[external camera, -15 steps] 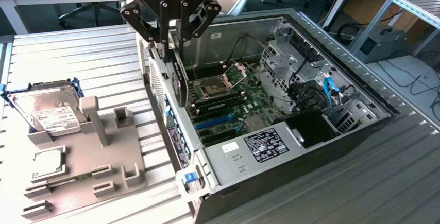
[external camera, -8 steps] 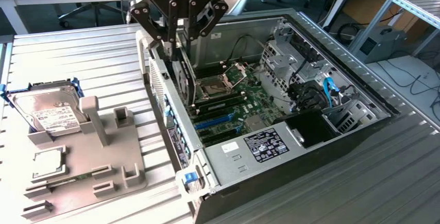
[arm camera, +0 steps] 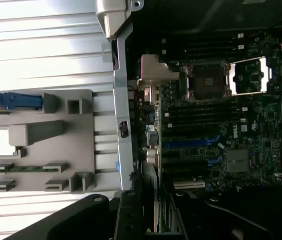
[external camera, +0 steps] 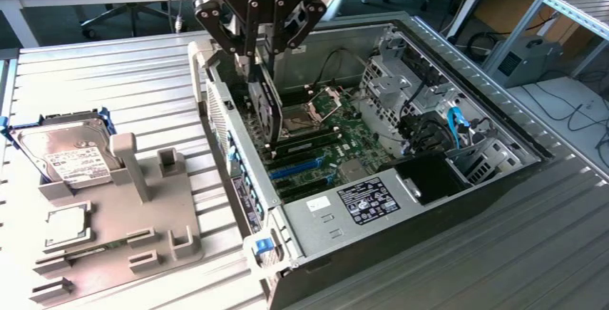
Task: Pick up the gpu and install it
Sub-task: 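Pick up the gpu and move the gpu toward the slot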
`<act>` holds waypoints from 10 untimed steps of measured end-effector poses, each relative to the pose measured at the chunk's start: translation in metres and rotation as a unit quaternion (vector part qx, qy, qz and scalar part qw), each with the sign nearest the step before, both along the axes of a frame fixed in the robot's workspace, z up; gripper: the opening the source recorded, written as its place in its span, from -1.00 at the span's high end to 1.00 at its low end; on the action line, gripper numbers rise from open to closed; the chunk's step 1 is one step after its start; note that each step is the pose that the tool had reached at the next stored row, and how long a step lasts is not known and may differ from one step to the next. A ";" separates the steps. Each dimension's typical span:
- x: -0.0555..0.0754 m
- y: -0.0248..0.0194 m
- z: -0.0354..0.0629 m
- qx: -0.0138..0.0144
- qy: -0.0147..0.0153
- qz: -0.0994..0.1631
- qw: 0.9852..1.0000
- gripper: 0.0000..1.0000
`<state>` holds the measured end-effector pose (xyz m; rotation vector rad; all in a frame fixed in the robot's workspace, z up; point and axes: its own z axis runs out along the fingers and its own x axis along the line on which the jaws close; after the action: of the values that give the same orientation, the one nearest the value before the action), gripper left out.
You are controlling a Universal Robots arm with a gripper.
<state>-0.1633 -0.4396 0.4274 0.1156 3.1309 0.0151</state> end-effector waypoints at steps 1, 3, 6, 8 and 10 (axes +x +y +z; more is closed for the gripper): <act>0.001 0.0001 0.0000 0.000 0.000 0.000 1.000 0.47; 0.003 0.0002 0.0000 0.000 0.000 0.000 1.000 0.47; 0.007 0.0005 -0.0001 0.000 0.000 0.000 1.000 0.47; 0.009 0.0006 -0.0001 0.000 0.000 0.000 1.000 0.47; 0.012 0.0008 -0.0001 0.000 0.000 0.000 1.000 0.47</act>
<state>-0.1514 -0.4388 0.4273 0.1157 3.1309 0.0142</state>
